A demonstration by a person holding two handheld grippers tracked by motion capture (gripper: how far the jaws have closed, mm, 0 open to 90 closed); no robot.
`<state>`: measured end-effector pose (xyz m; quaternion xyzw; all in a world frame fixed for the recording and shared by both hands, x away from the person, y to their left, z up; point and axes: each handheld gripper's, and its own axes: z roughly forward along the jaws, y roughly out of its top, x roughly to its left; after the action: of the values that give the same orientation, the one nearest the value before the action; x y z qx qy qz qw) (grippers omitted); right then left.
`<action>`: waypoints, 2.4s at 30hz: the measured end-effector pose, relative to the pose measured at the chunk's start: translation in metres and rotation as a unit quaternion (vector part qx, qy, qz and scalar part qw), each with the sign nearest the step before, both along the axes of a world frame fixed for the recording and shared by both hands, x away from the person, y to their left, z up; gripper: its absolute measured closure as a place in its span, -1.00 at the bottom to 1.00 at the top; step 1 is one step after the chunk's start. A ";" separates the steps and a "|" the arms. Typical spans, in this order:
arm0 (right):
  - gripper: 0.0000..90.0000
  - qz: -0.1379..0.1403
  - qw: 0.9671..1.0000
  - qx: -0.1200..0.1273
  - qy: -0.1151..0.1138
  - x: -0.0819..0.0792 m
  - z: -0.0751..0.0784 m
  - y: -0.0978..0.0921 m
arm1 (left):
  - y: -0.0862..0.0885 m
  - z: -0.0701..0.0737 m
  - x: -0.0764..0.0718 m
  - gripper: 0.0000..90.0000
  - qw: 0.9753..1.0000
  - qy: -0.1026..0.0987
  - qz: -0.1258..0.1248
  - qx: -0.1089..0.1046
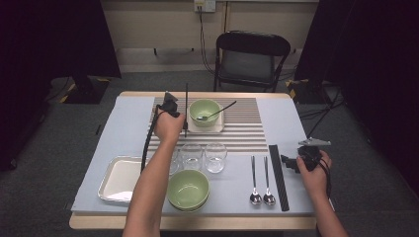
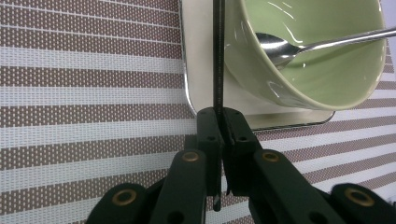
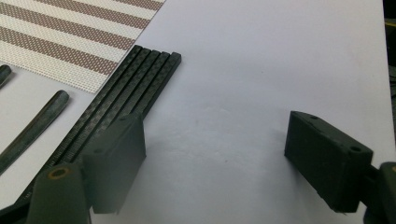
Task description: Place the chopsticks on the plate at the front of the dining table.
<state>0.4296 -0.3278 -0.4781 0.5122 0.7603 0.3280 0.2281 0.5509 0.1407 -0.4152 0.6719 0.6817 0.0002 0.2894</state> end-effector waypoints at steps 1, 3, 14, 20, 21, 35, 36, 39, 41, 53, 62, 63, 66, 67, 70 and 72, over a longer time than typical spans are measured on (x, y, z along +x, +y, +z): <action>-0.57 0.000 1.000 0.000 0.000 0.000 0.000 0.000 | 0.000 0.000 0.000 0.93 1.000 0.000 0.000 0.000; -0.57 0.000 1.000 0.000 0.000 0.000 0.000 0.000 | -0.001 -0.002 0.001 0.93 1.000 0.005 -0.001 -0.002; -0.57 0.001 1.000 -0.001 0.000 0.000 0.000 0.000 | -0.002 -0.005 0.004 0.92 1.000 0.010 0.012 -0.001; -0.56 0.000 1.000 -0.001 0.000 0.000 0.000 0.000 | -0.001 -0.004 0.005 0.93 1.000 0.011 0.009 -0.001; -0.56 0.000 1.000 0.000 0.000 0.000 0.000 0.000 | -0.001 -0.004 0.005 0.93 1.000 0.011 0.008 0.000; -0.57 0.000 1.000 0.000 0.000 0.000 0.000 0.000 | -0.007 -0.004 0.006 0.92 1.000 0.011 0.003 0.011; -0.57 0.000 1.000 0.000 0.000 0.000 0.000 0.000 | -0.007 -0.005 0.006 0.92 1.000 0.010 0.002 0.012; -0.56 0.000 1.000 0.000 0.000 0.000 0.000 0.000 | -0.008 -0.006 0.007 0.92 1.000 0.015 -0.003 0.014; -0.57 0.000 1.000 0.000 0.000 0.000 0.000 0.000 | -0.008 -0.007 0.006 0.91 1.000 0.016 -0.002 0.012; -0.57 0.000 1.000 0.000 0.000 0.000 0.000 0.000 | -0.009 -0.008 0.006 0.85 1.000 0.027 -0.009 0.009; -0.57 0.000 1.000 0.000 0.000 0.000 0.000 0.000 | -0.010 -0.011 0.007 0.93 0.998 0.046 -0.041 0.015; -0.57 0.000 1.000 0.000 0.000 0.000 0.000 0.000 | -0.015 -0.013 0.007 0.93 0.999 0.042 -0.009 0.005; -0.57 0.000 1.000 -0.001 0.000 0.000 0.000 0.000 | -0.016 -0.012 0.007 0.92 0.999 0.043 -0.014 0.005; -0.57 0.000 1.000 0.000 0.000 0.000 0.000 0.000 | -0.016 -0.012 0.007 0.92 0.999 0.043 -0.016 0.005; -0.57 0.000 1.000 0.000 0.000 0.000 0.000 0.000 | -0.015 -0.012 0.008 0.93 0.999 0.043 -0.020 0.005; -0.57 0.000 1.000 0.000 0.000 0.000 0.000 0.000 | -0.014 -0.012 0.008 0.93 0.999 0.040 -0.026 0.007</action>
<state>0.4296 -0.3278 -0.4782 0.5121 0.7603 0.3281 0.2282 0.5586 0.1268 -0.4273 0.6907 0.6754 -0.0293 0.2566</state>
